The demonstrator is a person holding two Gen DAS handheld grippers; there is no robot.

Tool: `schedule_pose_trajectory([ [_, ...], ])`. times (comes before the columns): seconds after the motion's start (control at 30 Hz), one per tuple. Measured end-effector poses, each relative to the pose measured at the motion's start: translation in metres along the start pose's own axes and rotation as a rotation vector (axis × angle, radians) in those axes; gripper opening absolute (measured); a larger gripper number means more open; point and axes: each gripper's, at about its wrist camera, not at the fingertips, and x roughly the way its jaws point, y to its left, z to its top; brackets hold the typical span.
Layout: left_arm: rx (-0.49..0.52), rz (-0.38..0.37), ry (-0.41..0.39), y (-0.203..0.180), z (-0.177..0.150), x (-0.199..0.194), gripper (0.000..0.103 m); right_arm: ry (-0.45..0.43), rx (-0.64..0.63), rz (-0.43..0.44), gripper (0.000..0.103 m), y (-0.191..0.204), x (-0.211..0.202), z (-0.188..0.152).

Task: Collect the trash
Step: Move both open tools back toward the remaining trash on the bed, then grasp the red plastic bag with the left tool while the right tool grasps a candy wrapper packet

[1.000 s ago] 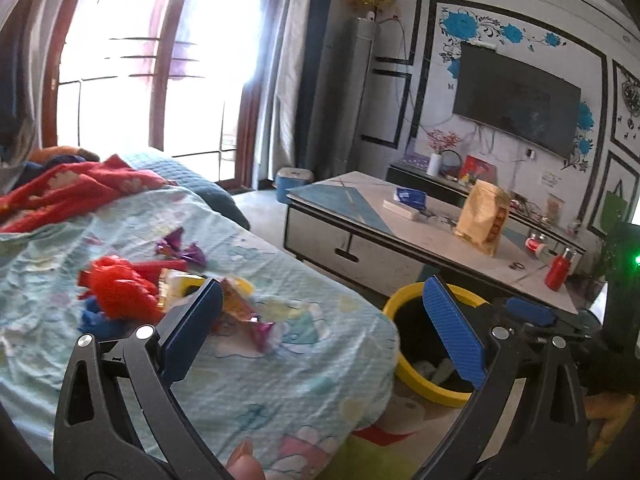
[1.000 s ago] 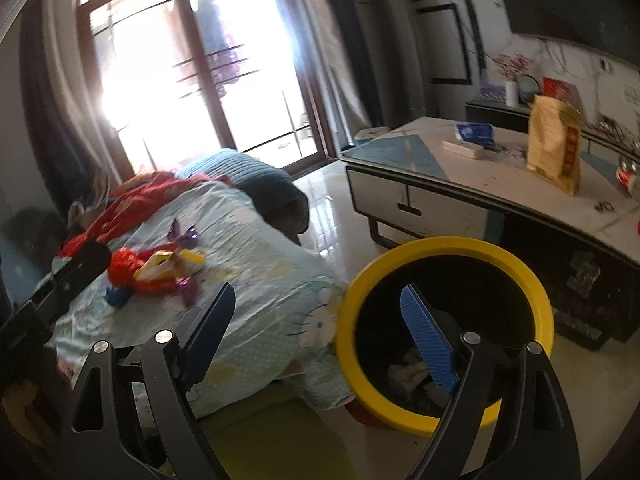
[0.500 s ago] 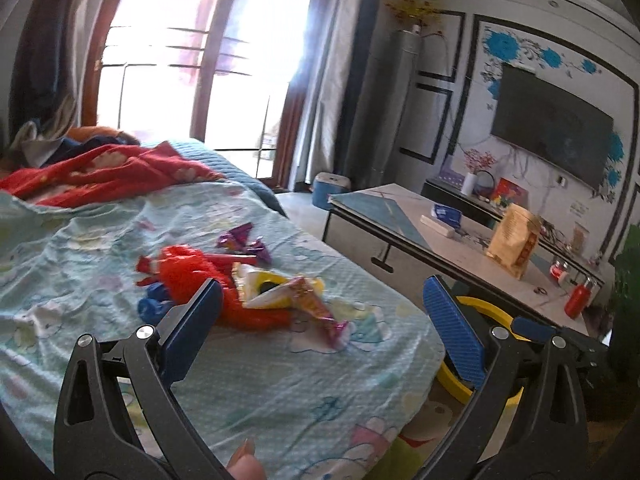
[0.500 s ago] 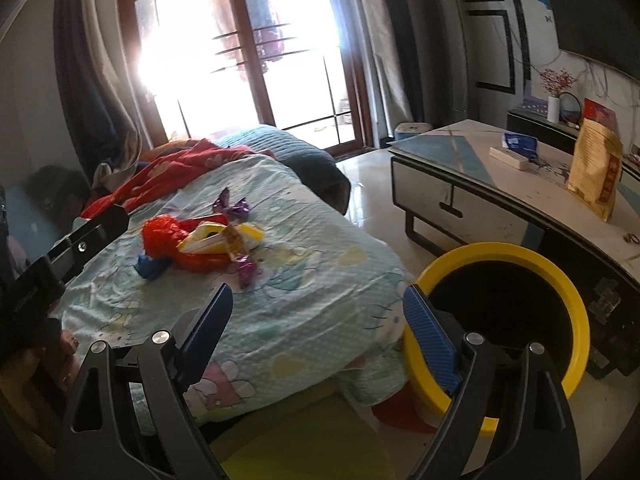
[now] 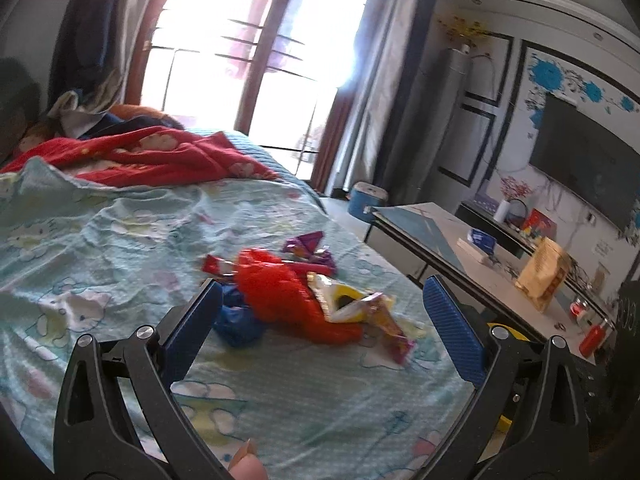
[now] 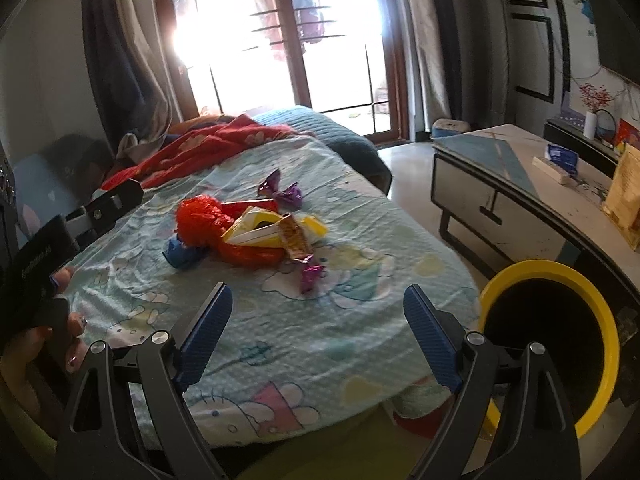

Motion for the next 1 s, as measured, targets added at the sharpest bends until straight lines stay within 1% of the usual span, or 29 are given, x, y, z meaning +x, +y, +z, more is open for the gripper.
schedule_pose_trajectory([
  [0.2,-0.017,0.040,0.014,0.021,0.000,0.011,0.092,0.042,-0.021,0.032,0.085,0.011,0.032,0.007],
  [0.37,-0.034,0.038,0.047,0.035,0.000,0.027,0.092,0.068,-0.011,0.041,0.084,0.009,0.061,0.015],
  [0.4,-0.036,0.037,0.053,0.037,0.000,0.030,0.092,0.075,-0.013,0.039,0.084,0.009,0.067,0.017],
  [0.43,-0.041,0.031,0.063,0.039,-0.001,0.034,0.092,0.084,-0.015,0.040,0.081,0.008,0.074,0.018],
  [0.5,-0.051,0.023,0.079,0.043,0.000,0.042,0.086,0.100,-0.016,0.037,0.077,0.007,0.085,0.019],
  [0.6,-0.062,0.004,0.101,0.046,0.002,0.054,0.079,0.121,-0.006,0.041,0.073,0.004,0.101,0.019],
  [0.63,-0.065,0.000,0.105,0.047,0.002,0.057,0.078,0.127,-0.005,0.043,0.070,0.004,0.106,0.019],
  [0.7,-0.076,-0.009,0.113,0.049,0.005,0.064,0.072,0.136,-0.006,0.050,0.066,0.004,0.113,0.018],
  [0.8,-0.085,-0.018,0.131,0.049,0.008,0.074,0.069,0.148,-0.010,0.064,0.059,0.006,0.121,0.018],
  [0.87,-0.091,-0.019,0.142,0.050,0.010,0.081,0.069,0.157,-0.015,0.084,0.046,0.007,0.124,0.017],
  [0.9,-0.101,-0.023,0.154,0.050,0.009,0.085,0.068,0.160,-0.016,0.093,0.042,0.008,0.125,0.016],
  [0.93,-0.109,-0.023,0.161,0.050,0.009,0.087,0.068,0.163,-0.018,0.111,0.029,0.009,0.125,0.014],
  [0.97,-0.116,-0.026,0.167,0.051,0.009,0.090,0.066,0.164,-0.023,0.120,0.022,0.010,0.124,0.013],
  [1.0,-0.120,-0.032,0.175,0.051,0.008,0.093,0.063,0.162,-0.033,0.122,0.022,0.011,0.123,0.011],
])
